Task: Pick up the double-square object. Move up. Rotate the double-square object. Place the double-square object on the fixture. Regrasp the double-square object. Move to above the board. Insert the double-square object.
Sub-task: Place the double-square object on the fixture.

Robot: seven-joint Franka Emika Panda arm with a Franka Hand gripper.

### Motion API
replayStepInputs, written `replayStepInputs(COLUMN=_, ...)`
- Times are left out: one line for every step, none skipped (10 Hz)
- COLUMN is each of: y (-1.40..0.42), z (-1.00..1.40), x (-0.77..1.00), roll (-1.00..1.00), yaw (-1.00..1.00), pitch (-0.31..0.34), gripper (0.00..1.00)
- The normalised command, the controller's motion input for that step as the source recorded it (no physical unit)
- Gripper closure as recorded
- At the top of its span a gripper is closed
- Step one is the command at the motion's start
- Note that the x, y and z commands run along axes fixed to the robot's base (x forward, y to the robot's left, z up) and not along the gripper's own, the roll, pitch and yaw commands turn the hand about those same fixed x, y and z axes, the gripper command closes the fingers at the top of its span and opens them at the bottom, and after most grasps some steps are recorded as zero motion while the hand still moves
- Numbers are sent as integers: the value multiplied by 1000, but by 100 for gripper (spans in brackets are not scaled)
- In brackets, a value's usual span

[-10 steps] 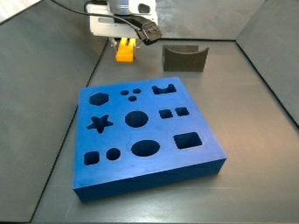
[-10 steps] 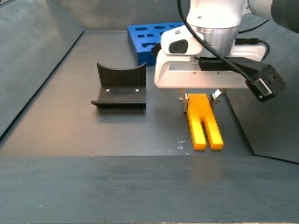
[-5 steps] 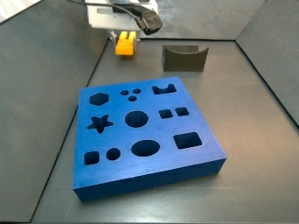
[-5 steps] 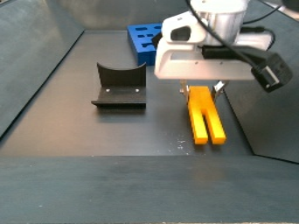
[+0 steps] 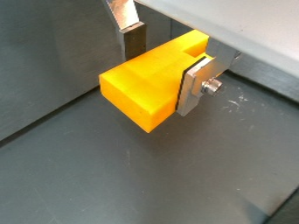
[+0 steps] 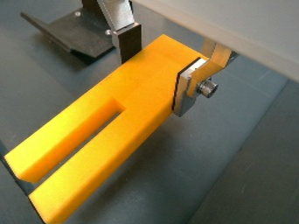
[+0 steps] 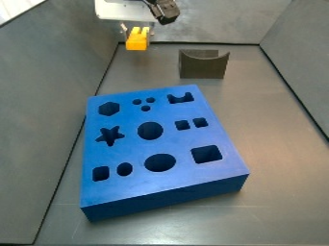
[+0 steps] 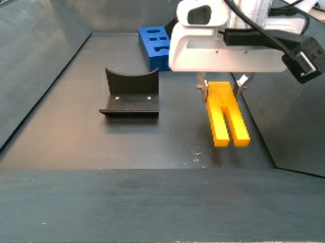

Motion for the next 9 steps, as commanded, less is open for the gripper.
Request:
replayStepInputs(y=1, z=1000, x=-3, roll=8, yaw=3, pitch=25, gripper=100)
replayStepInputs(y=3, z=1000, x=-4, roll=13, yaw=-1, pitch=31, gripper=100)
replayStepInputs(y=5, z=1000, x=-12, roll=29, yaw=-12, pitch=38, gripper=100)
replayStepInputs(y=6, z=1000, x=-15, roll=36, yaw=-17, pitch=42, gripper=100)
replayStepInputs(y=9, z=1000, x=-20, roll=52, yaw=-23, pitch=43, gripper=100)
replayStepInputs(y=10, z=1000, x=-21, roll=58, yaw=-24, pitch=43, gripper=100)
replayStepInputs(y=9, z=1000, x=-28, roll=68, yaw=-18, pitch=49, gripper=100)
replayStepInputs(y=10, z=1000, x=-29, roll=73, yaw=-16, pitch=49, gripper=100)
replayStepInputs(y=10, z=1000, x=-30, roll=82, yaw=-12, pitch=52, gripper=100)
